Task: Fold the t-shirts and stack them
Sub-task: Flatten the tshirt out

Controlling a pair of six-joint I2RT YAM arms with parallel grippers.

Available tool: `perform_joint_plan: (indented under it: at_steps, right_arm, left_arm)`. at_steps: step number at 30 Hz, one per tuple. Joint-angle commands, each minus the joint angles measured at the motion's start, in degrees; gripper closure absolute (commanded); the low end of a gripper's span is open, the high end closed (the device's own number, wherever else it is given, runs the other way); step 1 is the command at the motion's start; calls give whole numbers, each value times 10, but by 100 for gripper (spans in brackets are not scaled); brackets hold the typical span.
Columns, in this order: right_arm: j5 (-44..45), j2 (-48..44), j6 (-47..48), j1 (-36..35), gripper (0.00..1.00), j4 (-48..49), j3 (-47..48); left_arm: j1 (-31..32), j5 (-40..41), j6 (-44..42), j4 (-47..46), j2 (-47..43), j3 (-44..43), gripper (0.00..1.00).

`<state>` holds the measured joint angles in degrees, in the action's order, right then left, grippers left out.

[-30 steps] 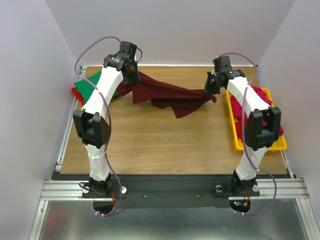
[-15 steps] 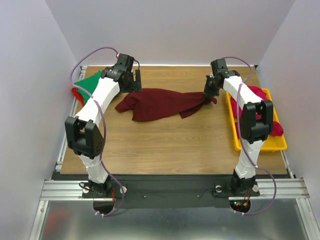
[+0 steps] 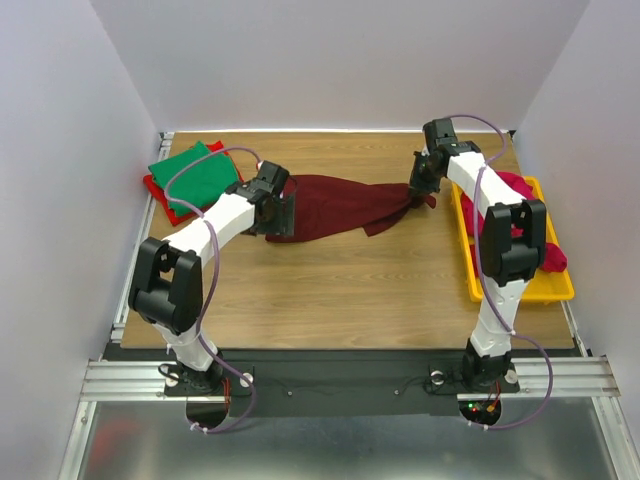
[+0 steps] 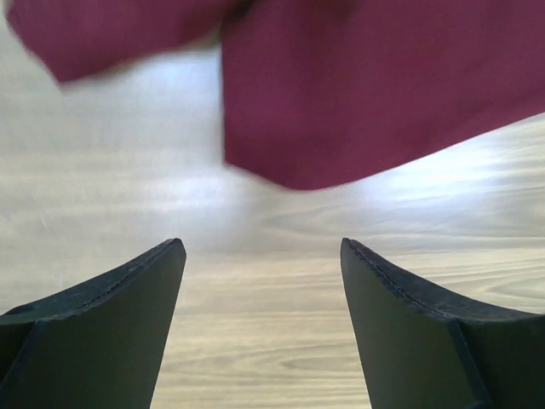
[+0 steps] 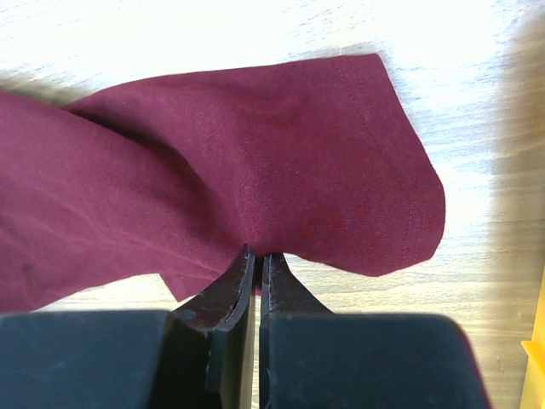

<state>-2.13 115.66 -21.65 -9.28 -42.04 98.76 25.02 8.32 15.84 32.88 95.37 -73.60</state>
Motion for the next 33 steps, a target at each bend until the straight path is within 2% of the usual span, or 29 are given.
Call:
perform_joint_plan:
  at_steps: [1,2,6,11,16,19,22,23,24,26,31,33]
  right_arm:
    - [-13,-5,-1,2,100,6,13]
    - [-13,-5,-1,3,100,7,12]
    - [-22,-7,-3,2,100,10,7]
    - [-31,-14,-8,2,100,13,-8]
    - [-27,-33,-7,2,100,14,-26]
    - [-24,-40,-6,2,100,14,-33]
    - [-24,-43,-7,2,100,14,-34]
    - [-24,-46,-7,1,100,14,-33]
    - [-24,-46,-7,2,100,14,-33]
    - [-25,-57,-4,2,100,14,-30]
    - [-35,-105,-2,1,100,7,-20]
    - [-38,-131,-1,1,100,-17,-4]
  left_arm:
    - [-6,34,29,-18,-13,36,13]
    - [-6,26,30,-26,-9,48,9]
    - [-6,4,22,-91,3,63,7]
    - [-6,6,8,-156,45,49,7]
    - [-10,15,-9,-156,92,29,11]
    - [-15,23,-10,-157,109,24,20]
    - [-19,23,-12,-158,117,20,39]
    - [-19,23,-14,-154,118,15,57]
    - [-19,24,-15,-150,118,13,68]
    - [-19,37,-18,-132,110,4,100]
    - [-20,67,-21,-53,69,-30,100]
    - [-20,78,-20,15,43,-71,100]
